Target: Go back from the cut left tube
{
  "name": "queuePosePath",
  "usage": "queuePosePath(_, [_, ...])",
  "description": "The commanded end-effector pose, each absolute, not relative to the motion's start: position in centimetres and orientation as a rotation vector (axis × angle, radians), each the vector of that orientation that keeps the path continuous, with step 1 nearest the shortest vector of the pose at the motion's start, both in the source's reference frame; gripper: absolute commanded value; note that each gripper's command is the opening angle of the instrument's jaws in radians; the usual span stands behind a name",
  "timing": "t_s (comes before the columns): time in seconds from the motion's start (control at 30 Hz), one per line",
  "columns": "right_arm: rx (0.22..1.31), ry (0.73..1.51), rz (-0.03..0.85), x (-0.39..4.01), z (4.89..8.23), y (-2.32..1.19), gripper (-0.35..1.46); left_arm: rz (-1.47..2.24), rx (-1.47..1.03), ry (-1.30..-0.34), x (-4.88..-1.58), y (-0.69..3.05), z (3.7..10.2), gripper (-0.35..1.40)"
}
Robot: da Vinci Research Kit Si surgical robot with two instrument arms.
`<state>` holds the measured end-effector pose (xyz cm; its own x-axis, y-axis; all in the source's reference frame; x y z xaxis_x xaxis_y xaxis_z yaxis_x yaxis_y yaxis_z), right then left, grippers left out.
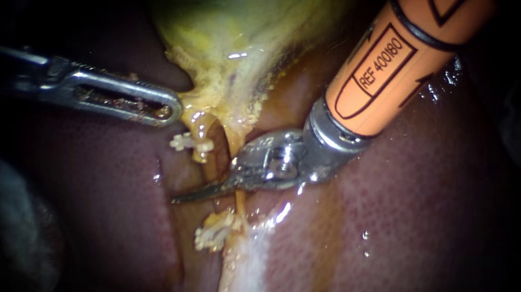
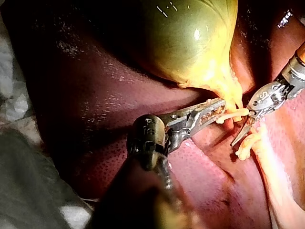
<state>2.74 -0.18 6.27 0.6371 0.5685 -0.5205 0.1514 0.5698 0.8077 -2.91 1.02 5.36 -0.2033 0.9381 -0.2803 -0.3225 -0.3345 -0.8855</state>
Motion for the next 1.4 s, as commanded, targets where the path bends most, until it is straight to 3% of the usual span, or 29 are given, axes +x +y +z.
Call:
queuePosePath(0.03, [0.958,0.873,0.285,2.74,6.26,-0.18,-0.35,1.703,-1.075,-0.871,-2.90,1.03,5.36,-0.35])
queuePosePath(0.07, [0.955,0.874,0.286,2.74,6.26,-0.18,-0.35,1.703,-1.075,-0.871,-2.90,1.03,5.37,-0.35])
queuePosePath(0.2, [0.935,0.890,0.274,2.76,6.26,-0.18,0.64,1.703,-1.075,-0.867,-2.90,1.03,5.38,-0.35])
queuePosePath(0.3, [0.932,0.891,0.277,2.79,6.25,-0.18,1.01,1.703,-1.075,-0.868,-2.89,1.03,5.38,-0.35])
queuePosePath(0.8, [0.888,0.926,0.248,2.75,6.16,-0.21,1.28,1.703,-1.076,-0.868,-2.88,1.04,5.39,-0.35])
queuePosePath(0.9, [0.768,0.970,0.320,2.68,6.06,-0.23,1.43,1.704,-1.076,-0.869,-2.87,1.04,5.39,-0.35])
queuePosePath(1.03, [0.626,1.007,0.379,2.50,5.87,-0.23,1.45,1.704,-1.076,-0.866,-2.86,1.04,5.39,-0.35])
queuePosePath(1.4, [0.393,1.020,0.358,1.73,5.56,0.04,1.45,1.705,-1.077,-0.866,-2.85,1.05,5.43,-0.35])
